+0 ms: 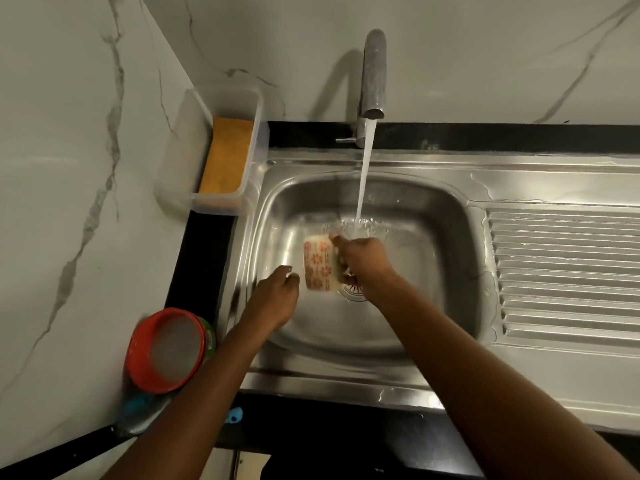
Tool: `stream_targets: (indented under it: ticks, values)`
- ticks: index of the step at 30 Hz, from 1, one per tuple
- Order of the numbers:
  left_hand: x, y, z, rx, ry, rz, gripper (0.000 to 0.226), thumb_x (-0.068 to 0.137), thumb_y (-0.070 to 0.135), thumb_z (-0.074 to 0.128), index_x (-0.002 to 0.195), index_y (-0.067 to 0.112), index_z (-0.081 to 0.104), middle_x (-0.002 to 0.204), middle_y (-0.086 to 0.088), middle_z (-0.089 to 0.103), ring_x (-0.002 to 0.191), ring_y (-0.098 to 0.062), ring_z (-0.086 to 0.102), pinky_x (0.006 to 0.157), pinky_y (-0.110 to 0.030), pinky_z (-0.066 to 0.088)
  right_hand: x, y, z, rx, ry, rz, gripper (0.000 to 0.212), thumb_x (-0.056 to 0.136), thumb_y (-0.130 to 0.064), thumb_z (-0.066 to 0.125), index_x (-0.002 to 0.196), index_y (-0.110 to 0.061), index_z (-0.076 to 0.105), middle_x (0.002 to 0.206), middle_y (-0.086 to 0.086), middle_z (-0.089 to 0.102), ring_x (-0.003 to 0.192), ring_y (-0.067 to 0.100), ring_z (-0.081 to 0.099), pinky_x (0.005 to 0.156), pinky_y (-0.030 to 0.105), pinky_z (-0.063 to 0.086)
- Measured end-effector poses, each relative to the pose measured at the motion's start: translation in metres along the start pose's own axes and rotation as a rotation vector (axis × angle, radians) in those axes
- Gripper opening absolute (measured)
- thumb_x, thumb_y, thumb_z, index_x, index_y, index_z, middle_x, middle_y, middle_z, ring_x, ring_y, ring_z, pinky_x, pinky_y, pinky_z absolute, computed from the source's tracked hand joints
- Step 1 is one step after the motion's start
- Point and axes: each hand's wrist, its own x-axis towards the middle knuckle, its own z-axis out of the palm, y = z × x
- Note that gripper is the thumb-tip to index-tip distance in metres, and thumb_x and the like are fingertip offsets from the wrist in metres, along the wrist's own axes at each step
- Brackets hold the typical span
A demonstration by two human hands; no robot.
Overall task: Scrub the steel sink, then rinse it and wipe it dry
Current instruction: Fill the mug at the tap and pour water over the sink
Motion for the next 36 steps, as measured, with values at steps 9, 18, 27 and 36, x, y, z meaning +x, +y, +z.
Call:
stream_targets:
  ticks: [9, 18, 27, 36]
  values:
    - [0.003, 0.021, 0.006, -0.002, -0.030, 0.118, 0.037, 0.113, 0.032, 0.039, 0.137, 0.018, 0.063, 0.139, -0.006, 0.066, 0.120, -0.025, 0.060, 0.090, -0.027, 0.036, -0.010, 0.039, -0.051, 0.268, 0.314, 0.111, 0.023, 0.097, -0.026, 0.067, 0.089, -0.005, 0.068, 0.074, 0.009, 0.066, 0.064, 0.019, 0.064, 0.081, 0.050, 0.064]
    - [0.005, 0.027, 0.002, 0.037, -0.024, 0.132, 0.036, 0.113, 0.031, 0.040, 0.133, 0.016, 0.066, 0.136, -0.008, 0.068, 0.118, -0.027, 0.061, 0.089, -0.028, 0.038, -0.001, 0.021, -0.041, 0.226, -0.022, 0.234, 0.022, 0.099, -0.024, 0.070, 0.096, -0.003, 0.065, 0.086, 0.012, 0.066, 0.074, 0.024, 0.069, 0.069, 0.046, 0.065]
    - [0.009, 0.025, 0.007, -0.009, -0.038, 0.139, 0.037, 0.113, 0.032, 0.040, 0.133, 0.017, 0.067, 0.125, 0.000, 0.067, 0.110, -0.017, 0.058, 0.092, -0.027, 0.036, -0.003, 0.046, -0.073, 0.812, 0.440, 0.278, 0.032, 0.101, -0.028, 0.065, 0.117, 0.000, 0.062, 0.105, 0.018, 0.068, 0.093, 0.024, 0.069, 0.082, 0.048, 0.064]
    - [0.009, 0.039, 0.003, 0.017, -0.022, 0.170, 0.037, 0.112, 0.034, 0.041, 0.134, 0.020, 0.068, 0.142, -0.006, 0.067, 0.129, -0.028, 0.060, 0.094, -0.028, 0.038, -0.009, 0.015, -0.028, 0.472, 0.280, 0.089, 0.028, 0.098, -0.025, 0.067, 0.084, -0.001, 0.066, 0.075, 0.012, 0.065, 0.065, 0.023, 0.067, 0.077, 0.046, 0.065]
